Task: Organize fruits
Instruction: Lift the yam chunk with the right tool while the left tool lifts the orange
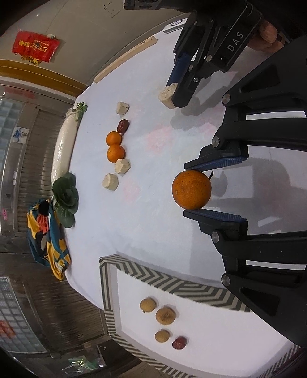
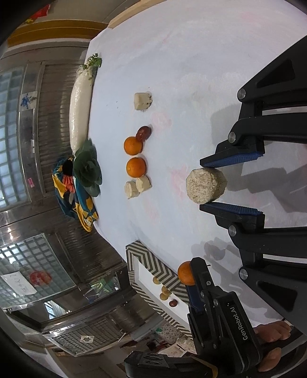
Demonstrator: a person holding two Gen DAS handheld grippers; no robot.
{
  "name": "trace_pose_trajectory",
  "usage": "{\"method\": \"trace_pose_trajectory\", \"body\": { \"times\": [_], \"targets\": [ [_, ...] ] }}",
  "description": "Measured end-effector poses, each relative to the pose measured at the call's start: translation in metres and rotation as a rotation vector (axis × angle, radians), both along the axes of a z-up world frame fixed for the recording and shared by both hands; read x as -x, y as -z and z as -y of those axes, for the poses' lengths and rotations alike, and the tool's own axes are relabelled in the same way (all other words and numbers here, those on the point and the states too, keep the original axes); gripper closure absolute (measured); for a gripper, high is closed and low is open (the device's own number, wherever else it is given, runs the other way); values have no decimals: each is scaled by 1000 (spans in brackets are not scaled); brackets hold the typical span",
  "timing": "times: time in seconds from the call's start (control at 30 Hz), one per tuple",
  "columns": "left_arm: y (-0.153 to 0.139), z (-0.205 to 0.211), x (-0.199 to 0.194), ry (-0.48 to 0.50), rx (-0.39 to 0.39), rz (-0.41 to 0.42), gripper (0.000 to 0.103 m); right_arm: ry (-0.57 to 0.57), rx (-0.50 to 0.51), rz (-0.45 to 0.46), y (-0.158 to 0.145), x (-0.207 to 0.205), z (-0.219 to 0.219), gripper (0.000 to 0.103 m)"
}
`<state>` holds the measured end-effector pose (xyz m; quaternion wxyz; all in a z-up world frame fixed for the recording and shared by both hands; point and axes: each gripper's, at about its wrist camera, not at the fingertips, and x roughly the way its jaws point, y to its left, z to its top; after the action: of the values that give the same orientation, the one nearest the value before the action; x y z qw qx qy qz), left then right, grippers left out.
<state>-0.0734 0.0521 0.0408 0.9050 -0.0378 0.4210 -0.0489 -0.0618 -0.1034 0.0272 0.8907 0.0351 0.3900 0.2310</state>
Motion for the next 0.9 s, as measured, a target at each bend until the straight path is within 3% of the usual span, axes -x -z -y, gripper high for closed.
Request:
{"method": "trace_pose_trajectory", "body": {
  "times": [0.9],
  "targets": [
    [-20,-65,18,-112,17,51,72,-113,38,43,-23,4,-72,74]
  ]
}}
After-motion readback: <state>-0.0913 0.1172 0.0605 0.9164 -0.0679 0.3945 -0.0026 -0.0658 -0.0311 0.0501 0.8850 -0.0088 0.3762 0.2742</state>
